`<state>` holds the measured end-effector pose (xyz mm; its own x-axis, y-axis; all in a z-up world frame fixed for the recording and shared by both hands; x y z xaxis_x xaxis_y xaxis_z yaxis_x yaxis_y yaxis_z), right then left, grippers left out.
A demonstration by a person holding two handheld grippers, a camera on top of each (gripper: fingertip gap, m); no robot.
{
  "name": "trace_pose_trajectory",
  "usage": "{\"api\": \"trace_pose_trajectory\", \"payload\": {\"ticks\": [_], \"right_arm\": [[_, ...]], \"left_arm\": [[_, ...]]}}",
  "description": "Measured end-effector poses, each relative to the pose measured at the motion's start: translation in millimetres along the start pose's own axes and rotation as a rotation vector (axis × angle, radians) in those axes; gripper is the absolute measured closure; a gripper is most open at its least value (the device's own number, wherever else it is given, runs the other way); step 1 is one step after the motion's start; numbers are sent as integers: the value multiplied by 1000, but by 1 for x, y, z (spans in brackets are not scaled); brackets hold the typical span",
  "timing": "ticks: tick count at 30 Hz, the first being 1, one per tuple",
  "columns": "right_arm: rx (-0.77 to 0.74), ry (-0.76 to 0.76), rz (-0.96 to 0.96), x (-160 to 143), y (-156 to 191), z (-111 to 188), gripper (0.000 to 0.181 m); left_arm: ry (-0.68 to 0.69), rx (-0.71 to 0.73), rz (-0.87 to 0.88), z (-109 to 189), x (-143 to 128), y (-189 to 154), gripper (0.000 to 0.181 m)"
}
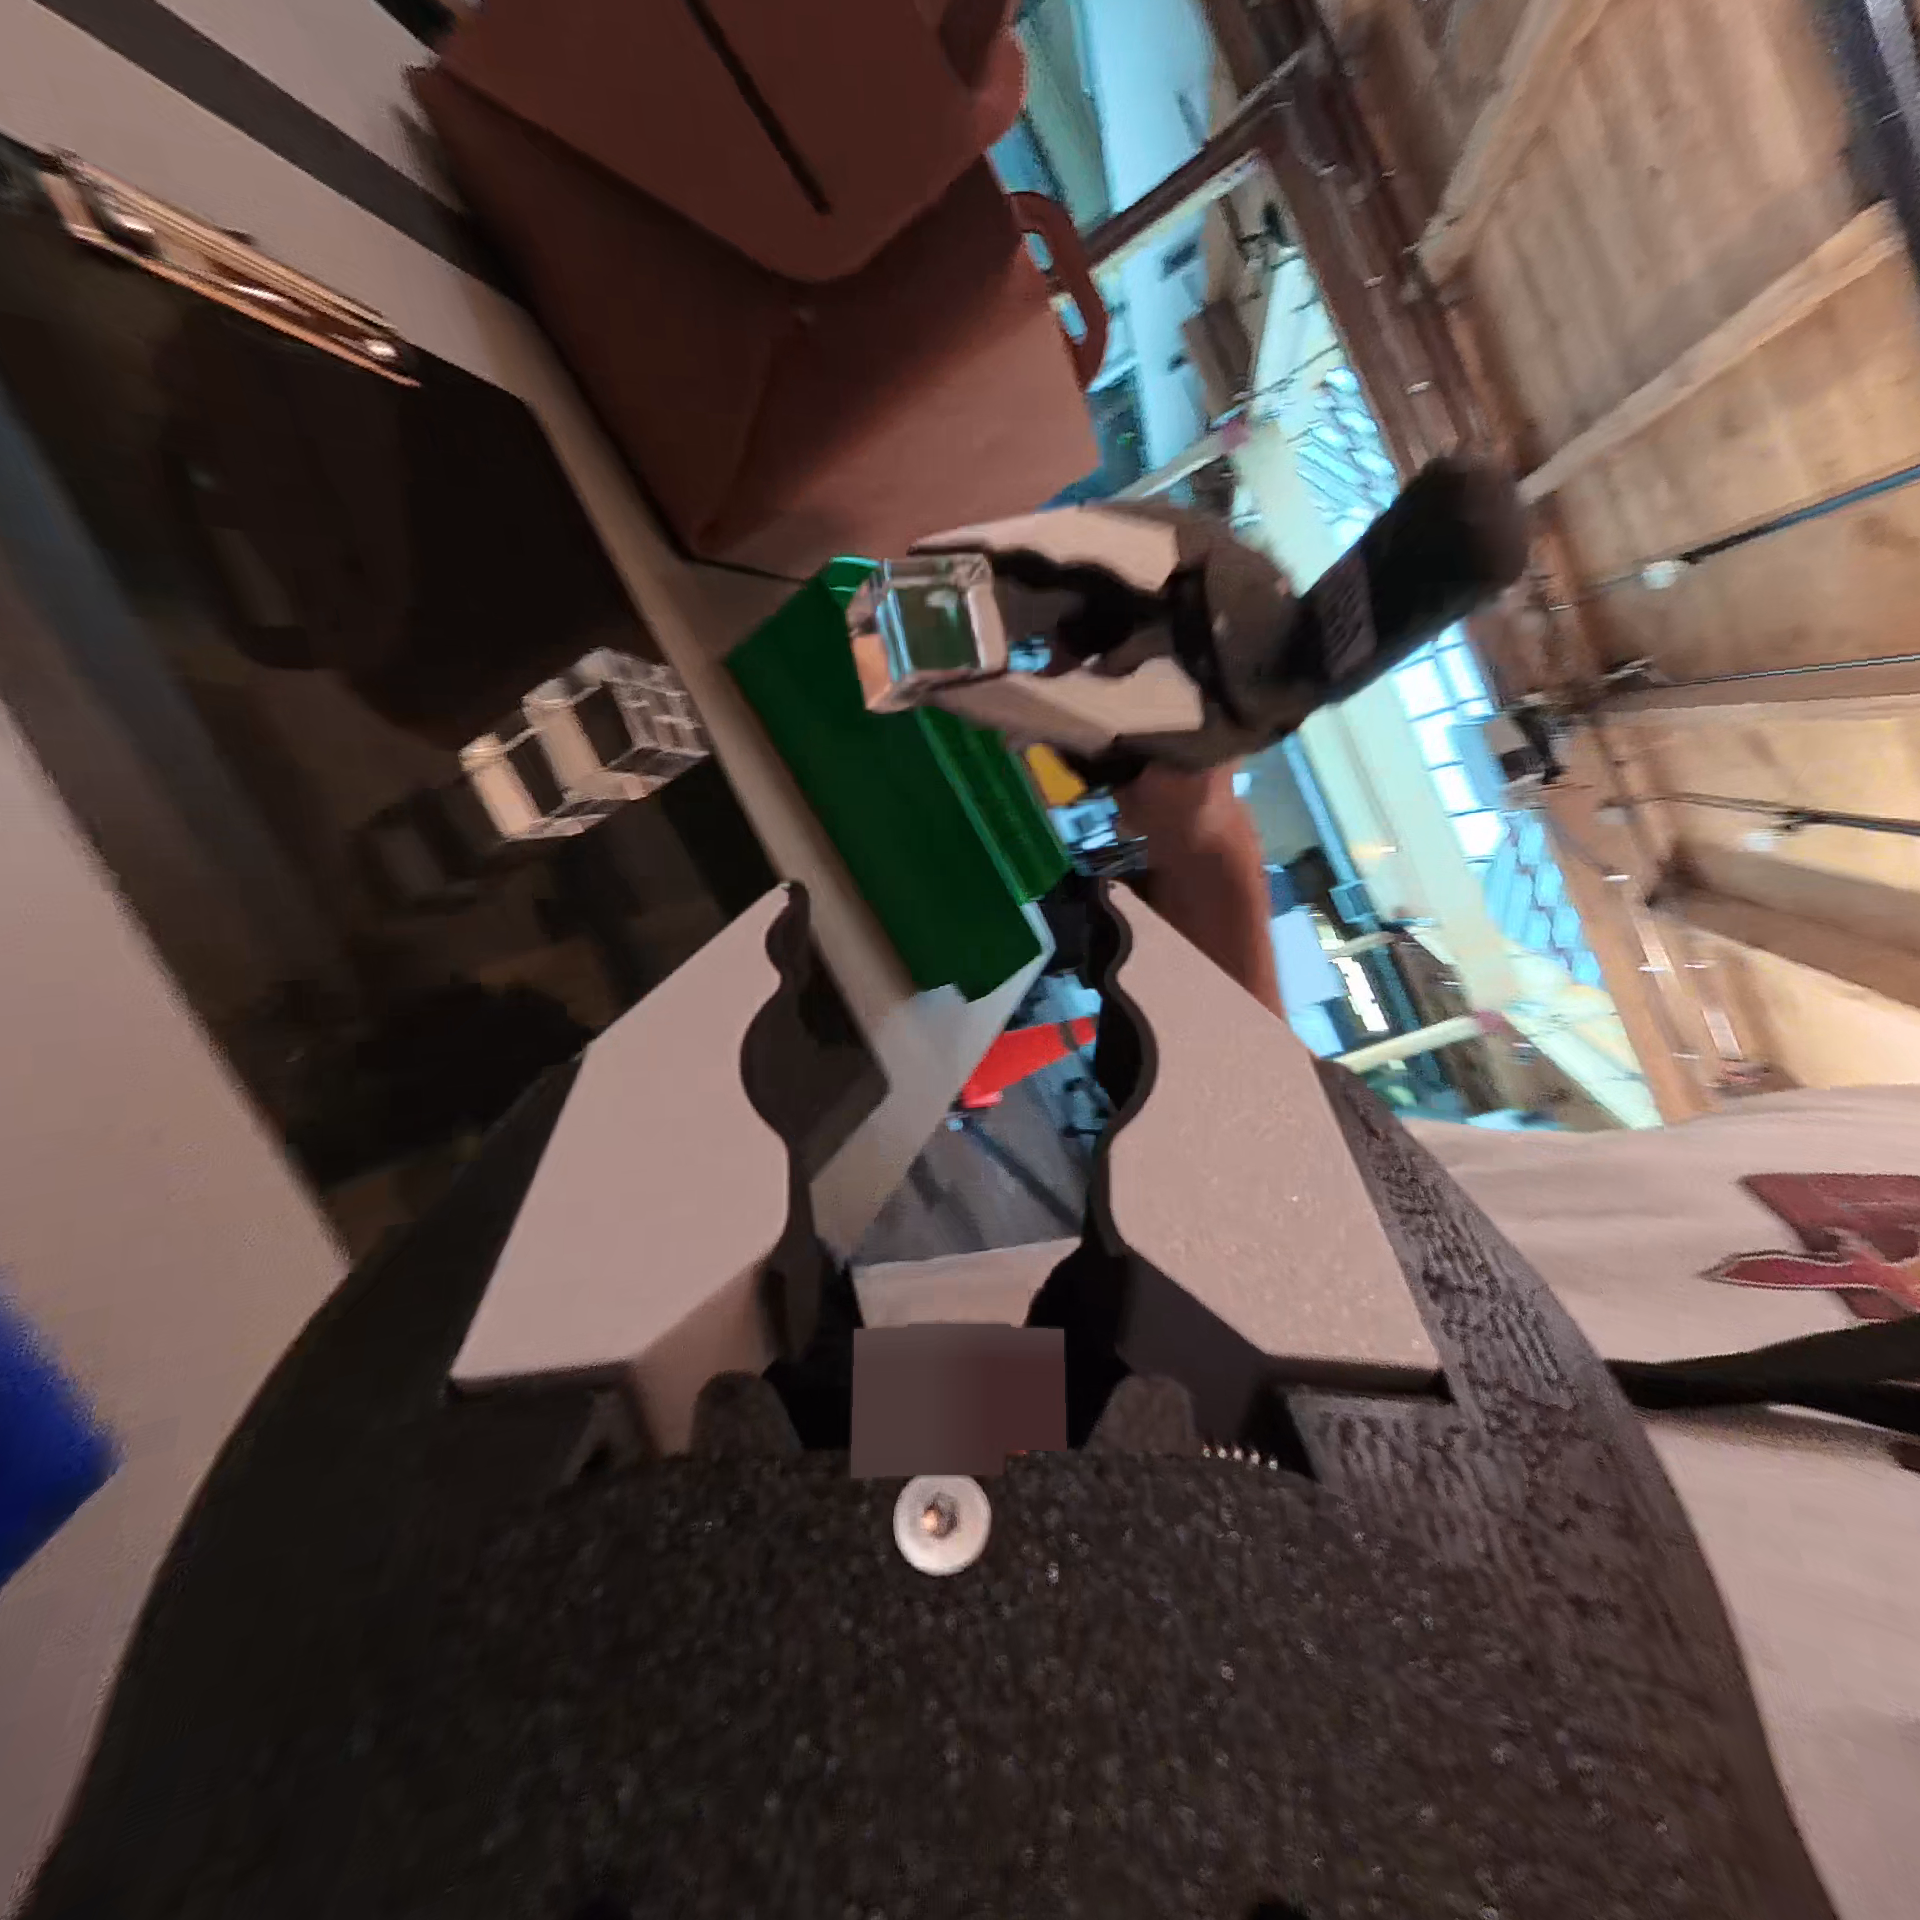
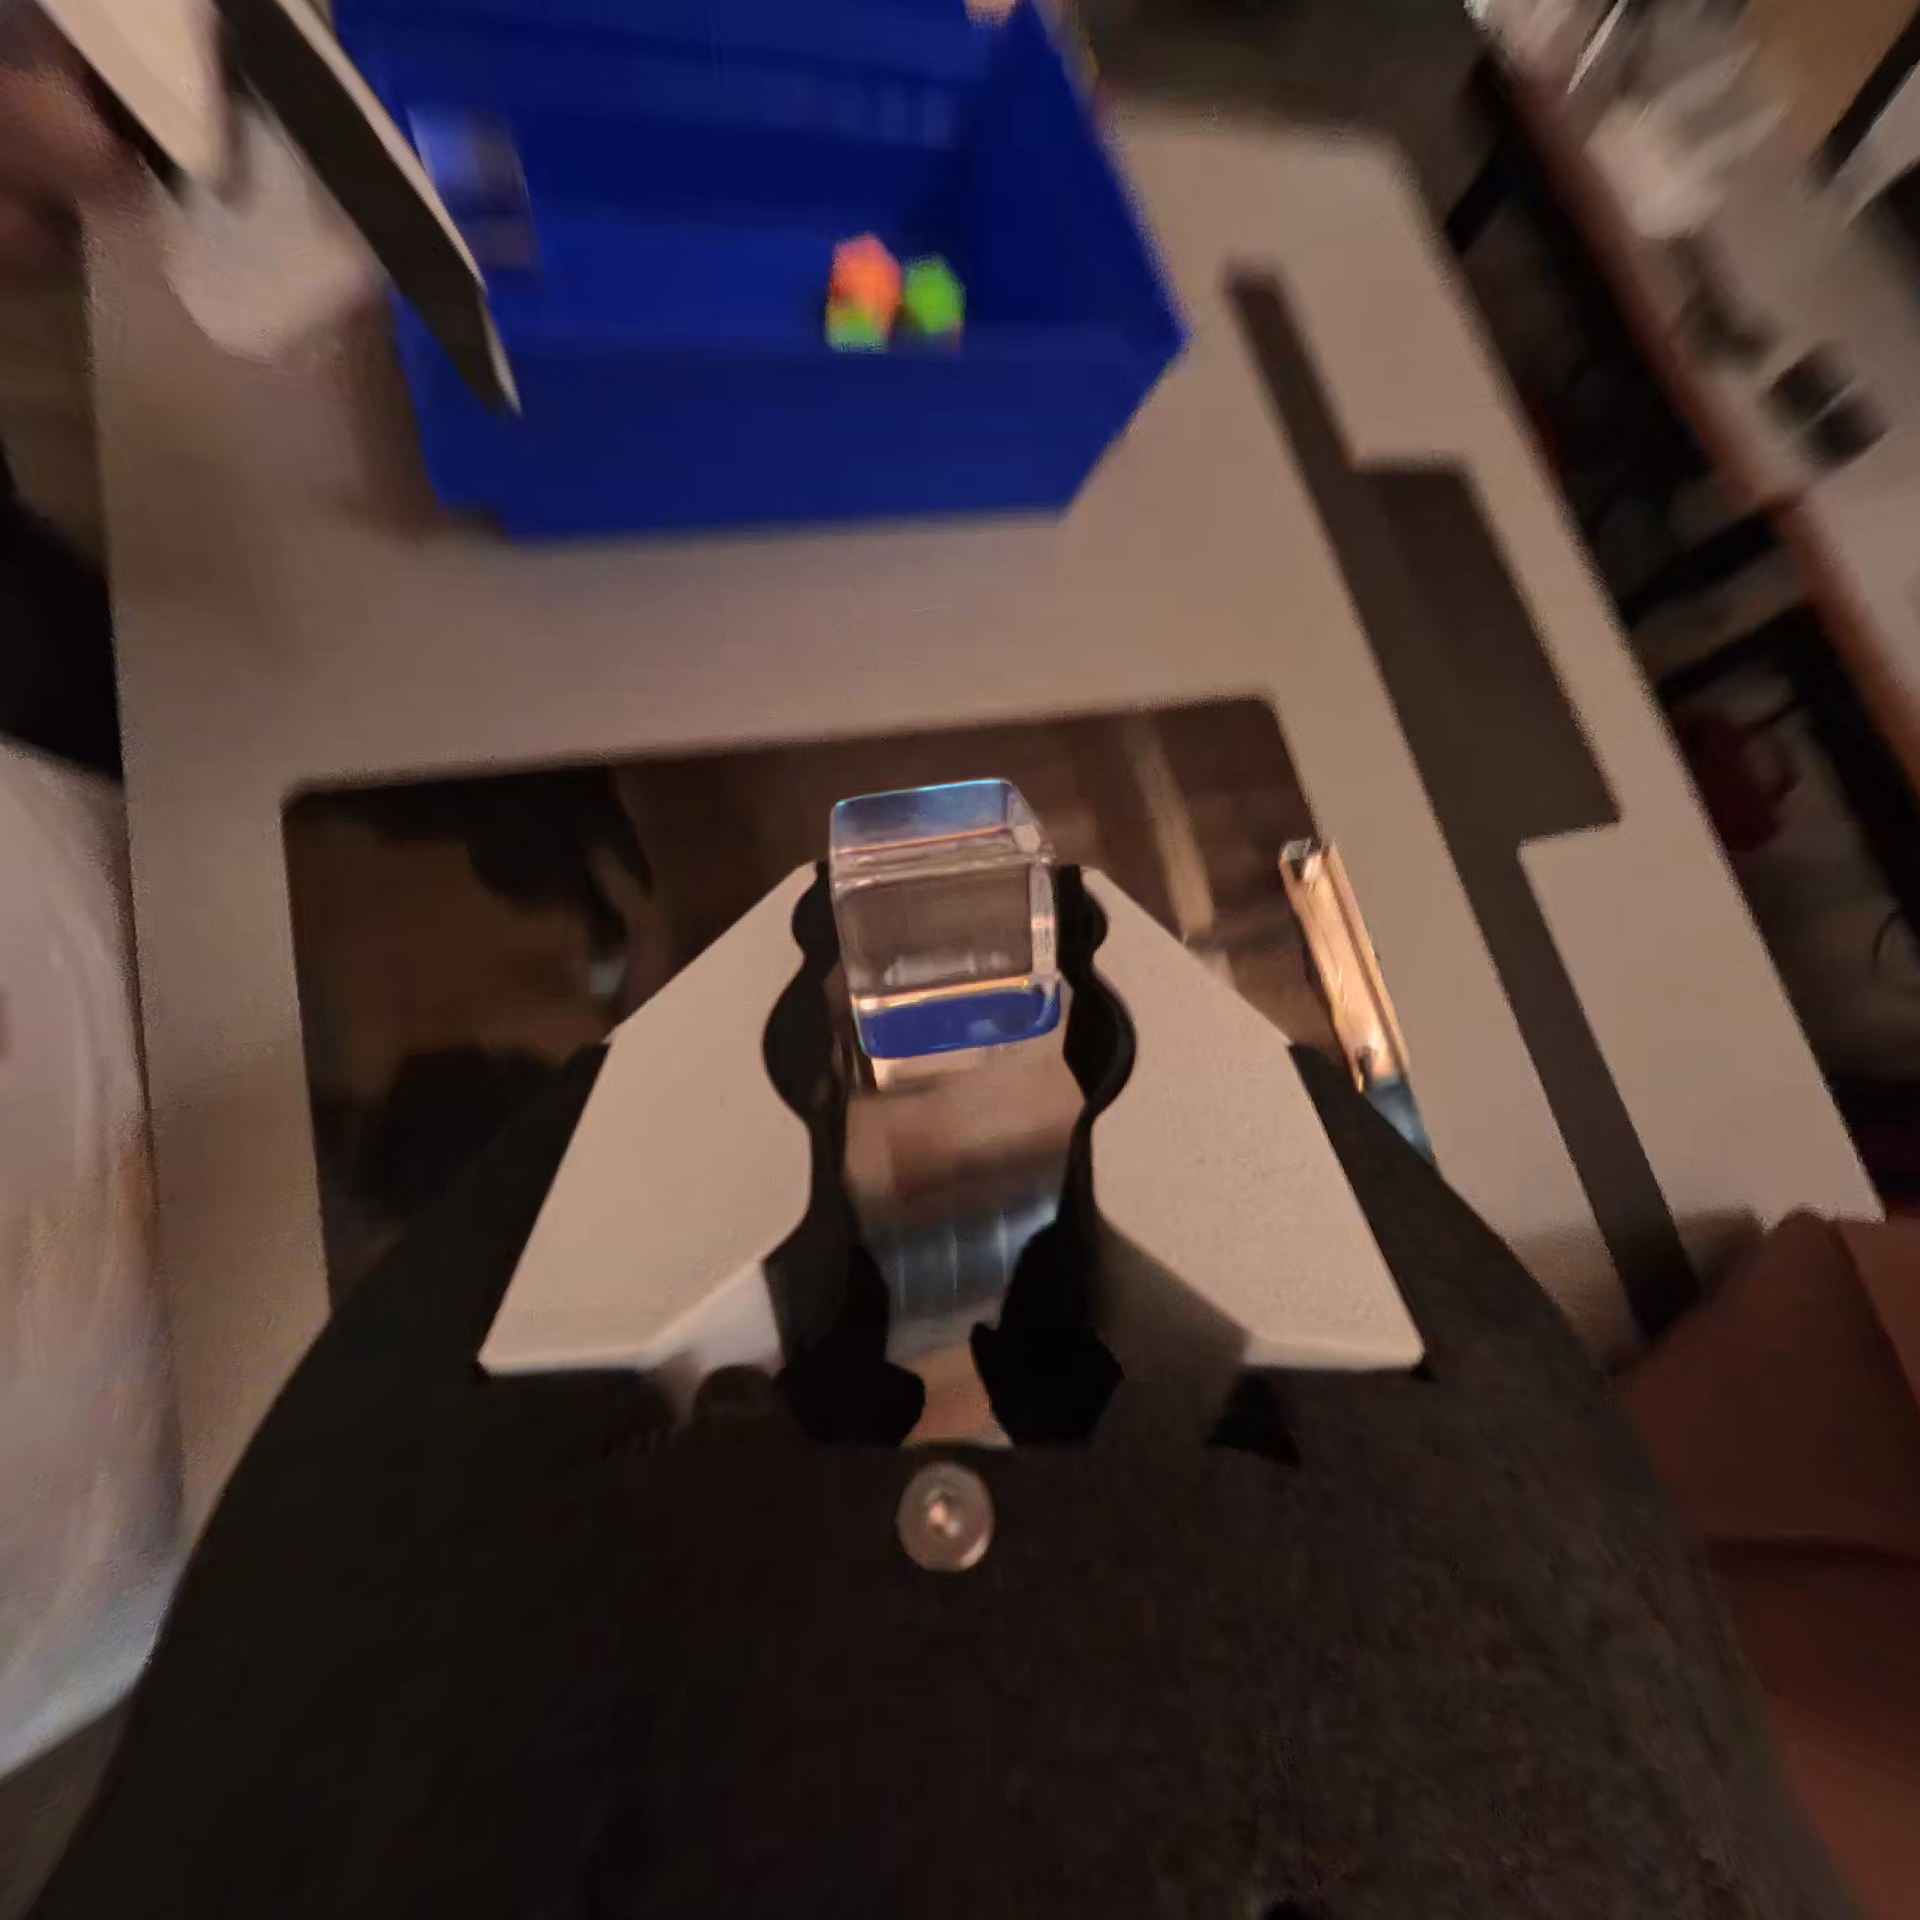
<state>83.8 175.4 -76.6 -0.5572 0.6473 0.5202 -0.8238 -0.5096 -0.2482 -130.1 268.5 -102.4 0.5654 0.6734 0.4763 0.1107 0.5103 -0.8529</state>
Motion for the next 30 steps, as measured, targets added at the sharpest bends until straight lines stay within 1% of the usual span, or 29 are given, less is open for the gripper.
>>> {"api": "trace_pose_trajectory", "payload": {"ticks": [2,3,7,10,13,16,24,27,30], "right_arm": [[94,209,17,-3,-14,-12,139],[136,283,21,-2,-19,-20,139],[235,527,74,-3,-27,-58,139],[264,631,95,-2,-24,-76,140],[265,675,66,1,-20,-81,139],[258,699,16,2,-20,-84,139],[209,742,33,4,-16,-87,139],[198,713,25,6,-16,-87,137],[190,676,0,7,-19,-80,133]], "left_arm": [[18,97,-9,11,-8,7,126],[32,135,-13,15,-12,10,126],[22,199,-19,25,-22,13,127],[31,216,-14,28,-30,13,127],[31,273,-8,33,-37,17,127],[26,274,13,37,-41,21,127],[50,310,10,43,-39,27,127],[64,348,-12,46,-39,28,127],[83,417,-34,51,-41,31,127]]}}
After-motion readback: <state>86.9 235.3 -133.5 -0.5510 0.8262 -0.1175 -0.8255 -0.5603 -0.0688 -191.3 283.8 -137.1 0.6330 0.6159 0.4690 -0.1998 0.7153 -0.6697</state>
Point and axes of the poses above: each gripper's, where its closed fingertips meet, z back along the fingers, x out of its top, y = z × x across the jaws, the point moved 7 cm from there along z, back along the fingers, and after that the axes turned 15 degrees about y, right-handed, at the moved point
